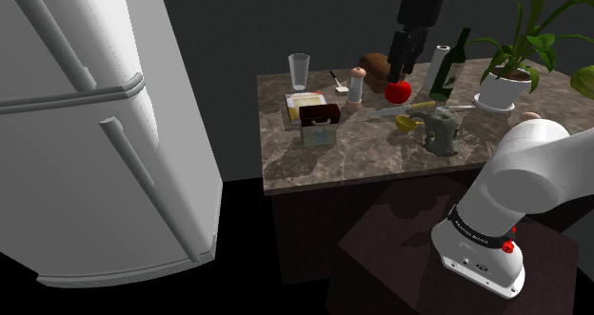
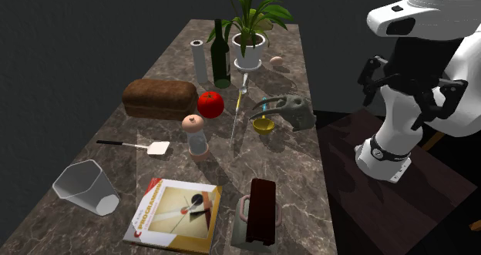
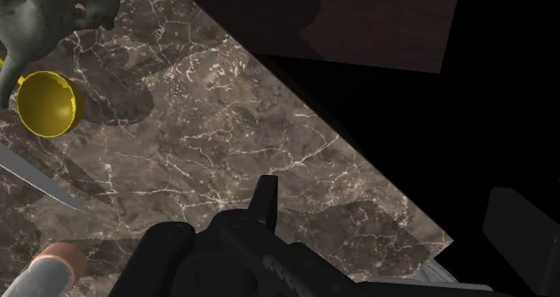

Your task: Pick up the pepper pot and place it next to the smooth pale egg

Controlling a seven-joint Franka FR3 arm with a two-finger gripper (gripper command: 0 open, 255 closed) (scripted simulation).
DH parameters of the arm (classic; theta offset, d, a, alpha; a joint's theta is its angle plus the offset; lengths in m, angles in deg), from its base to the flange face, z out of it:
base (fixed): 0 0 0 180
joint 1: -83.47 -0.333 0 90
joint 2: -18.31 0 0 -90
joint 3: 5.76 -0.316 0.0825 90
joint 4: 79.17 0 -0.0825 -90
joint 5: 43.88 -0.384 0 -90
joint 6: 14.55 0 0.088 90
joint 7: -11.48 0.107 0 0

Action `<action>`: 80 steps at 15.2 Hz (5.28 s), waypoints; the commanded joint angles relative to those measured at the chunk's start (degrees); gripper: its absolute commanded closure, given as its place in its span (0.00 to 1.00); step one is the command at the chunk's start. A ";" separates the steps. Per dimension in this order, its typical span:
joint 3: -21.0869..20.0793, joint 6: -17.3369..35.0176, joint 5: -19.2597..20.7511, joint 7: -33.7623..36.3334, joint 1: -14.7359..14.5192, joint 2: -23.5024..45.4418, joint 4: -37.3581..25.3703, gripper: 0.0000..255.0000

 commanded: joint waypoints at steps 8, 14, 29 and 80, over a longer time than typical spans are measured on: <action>6.60 7.51 2.64 -6.83 2.00 10.89 -3.35 0.00; 12.00 12.64 2.71 -12.75 2.97 21.77 -8.94 0.00; 21.85 15.99 -7.95 -28.94 7.20 54.06 -34.45 0.00; 20.63 1.14 -19.33 -32.62 20.32 84.93 -77.36 1.00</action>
